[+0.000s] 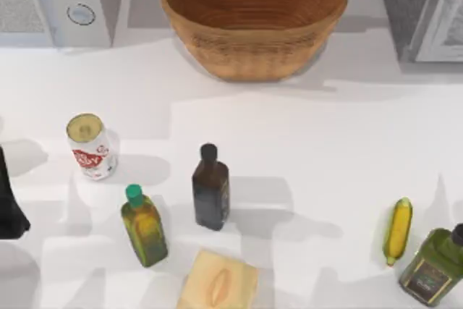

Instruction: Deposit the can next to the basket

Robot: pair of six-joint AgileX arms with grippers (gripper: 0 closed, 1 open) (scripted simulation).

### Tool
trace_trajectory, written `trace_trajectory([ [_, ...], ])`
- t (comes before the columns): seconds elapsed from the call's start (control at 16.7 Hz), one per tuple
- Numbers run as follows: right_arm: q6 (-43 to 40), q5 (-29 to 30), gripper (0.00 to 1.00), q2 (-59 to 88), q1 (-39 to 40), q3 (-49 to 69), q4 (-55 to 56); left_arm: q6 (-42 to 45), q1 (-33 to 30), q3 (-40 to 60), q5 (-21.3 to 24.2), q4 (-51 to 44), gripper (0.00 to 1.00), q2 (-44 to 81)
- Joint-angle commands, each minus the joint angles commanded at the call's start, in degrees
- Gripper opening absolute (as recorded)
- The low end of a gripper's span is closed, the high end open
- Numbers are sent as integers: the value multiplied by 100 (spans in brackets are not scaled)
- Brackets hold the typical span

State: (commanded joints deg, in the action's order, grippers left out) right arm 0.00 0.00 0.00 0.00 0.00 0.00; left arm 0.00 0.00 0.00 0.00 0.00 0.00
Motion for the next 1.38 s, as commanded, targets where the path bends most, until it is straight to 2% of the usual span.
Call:
trace_trajectory([
  [0.24,0,0,100,0,0,0,0,55,-19,140,-4,-112,100,162],
  [0.48,0,0,100,0,0,0,0,362,-149,1000,-4,-757,100,1180],
  [1.38,0,0,100,0,0,0,0,2422,-1044,6846,11,-5198,100,8356],
])
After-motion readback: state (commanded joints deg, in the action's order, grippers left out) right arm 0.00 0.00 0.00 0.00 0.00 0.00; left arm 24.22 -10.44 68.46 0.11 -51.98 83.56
